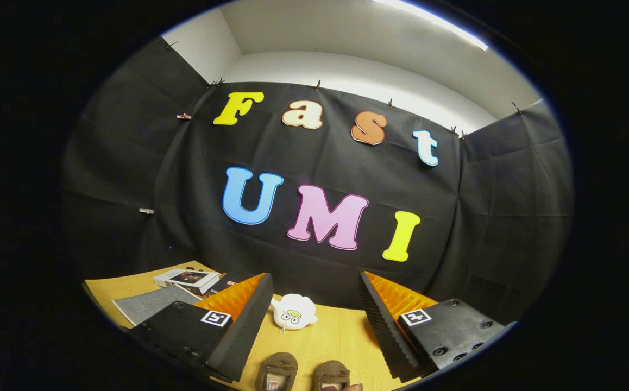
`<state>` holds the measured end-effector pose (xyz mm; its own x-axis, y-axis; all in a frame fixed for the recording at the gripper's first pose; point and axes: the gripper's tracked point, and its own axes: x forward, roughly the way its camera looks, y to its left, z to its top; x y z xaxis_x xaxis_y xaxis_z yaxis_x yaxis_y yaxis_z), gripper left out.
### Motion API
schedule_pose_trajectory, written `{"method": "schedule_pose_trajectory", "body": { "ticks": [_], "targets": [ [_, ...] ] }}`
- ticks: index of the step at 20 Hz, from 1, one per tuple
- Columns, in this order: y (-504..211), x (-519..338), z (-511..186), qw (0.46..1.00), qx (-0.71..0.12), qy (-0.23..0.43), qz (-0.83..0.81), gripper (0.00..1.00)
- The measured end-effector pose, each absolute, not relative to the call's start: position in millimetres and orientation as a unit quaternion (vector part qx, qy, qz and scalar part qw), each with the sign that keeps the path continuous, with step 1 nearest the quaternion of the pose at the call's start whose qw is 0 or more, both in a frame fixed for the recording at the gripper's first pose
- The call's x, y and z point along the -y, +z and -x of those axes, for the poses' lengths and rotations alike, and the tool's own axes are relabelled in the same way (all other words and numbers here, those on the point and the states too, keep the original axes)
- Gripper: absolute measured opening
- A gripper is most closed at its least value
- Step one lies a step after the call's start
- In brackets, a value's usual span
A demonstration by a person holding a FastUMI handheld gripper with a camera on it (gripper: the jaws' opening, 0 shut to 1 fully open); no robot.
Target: Open the storage box then place both shoes into the box .Put the left shoe in first, then the right shoe, with the right side of both shoes facing outward in a uniform manner.
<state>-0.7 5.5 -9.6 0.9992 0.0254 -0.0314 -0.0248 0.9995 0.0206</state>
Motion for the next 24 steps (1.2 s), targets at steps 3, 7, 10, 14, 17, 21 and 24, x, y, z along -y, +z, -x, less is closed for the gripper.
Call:
{"method": "schedule_pose_trajectory", "body": {
  "ticks": [3,7,10,14,17,21,24],
  "targets": [
    [-16.3,-8.4,-1.7,0.999,-0.029,0.019,-0.012,0.97],
    [-22.6,-15.9,-4.9,0.998,-0.042,0.037,-0.028,0.97],
    [-36.8,-24.0,-6.6,0.995,-0.066,0.058,-0.04,0.97],
    [-63.0,-38.1,-10.4,0.986,-0.112,0.091,-0.08,0.97],
    [-89.9,-55.8,-10.6,0.972,-0.158,0.125,-0.123,0.97],
    [-131.9,-80.6,-6.0,0.938,-0.235,0.167,-0.194,0.98],
    [-157.1,-96.0,-3.3,0.907,-0.275,0.189,-0.255,0.98]
  ]
}}
